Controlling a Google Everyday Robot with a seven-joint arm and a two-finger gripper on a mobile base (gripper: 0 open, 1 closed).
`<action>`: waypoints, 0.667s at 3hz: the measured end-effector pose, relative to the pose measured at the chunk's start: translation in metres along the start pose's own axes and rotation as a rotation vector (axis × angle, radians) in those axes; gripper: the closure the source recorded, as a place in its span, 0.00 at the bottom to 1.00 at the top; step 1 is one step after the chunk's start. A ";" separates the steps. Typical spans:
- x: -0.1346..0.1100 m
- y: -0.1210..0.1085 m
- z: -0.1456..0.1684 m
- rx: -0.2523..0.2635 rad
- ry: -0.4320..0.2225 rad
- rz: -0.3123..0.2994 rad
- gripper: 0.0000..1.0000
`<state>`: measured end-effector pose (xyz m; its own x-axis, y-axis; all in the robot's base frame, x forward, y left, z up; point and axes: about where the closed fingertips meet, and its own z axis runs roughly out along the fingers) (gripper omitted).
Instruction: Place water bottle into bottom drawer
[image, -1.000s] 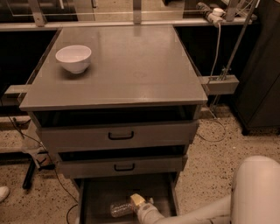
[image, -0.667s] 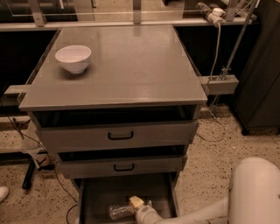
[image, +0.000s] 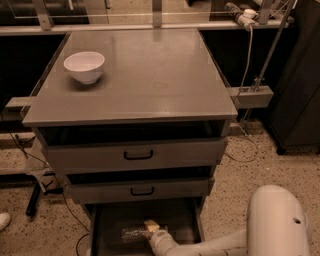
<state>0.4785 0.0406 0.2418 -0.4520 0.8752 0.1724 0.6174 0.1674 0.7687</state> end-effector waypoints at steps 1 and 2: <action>-0.012 -0.003 0.021 0.009 -0.012 0.015 1.00; -0.025 -0.009 0.035 0.017 -0.025 0.044 1.00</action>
Offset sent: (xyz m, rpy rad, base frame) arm 0.0421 -0.0167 -0.0525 0.0143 0.0515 -0.0754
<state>0.5070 0.0330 0.2085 -0.4083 0.8927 0.1906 0.6474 0.1360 0.7499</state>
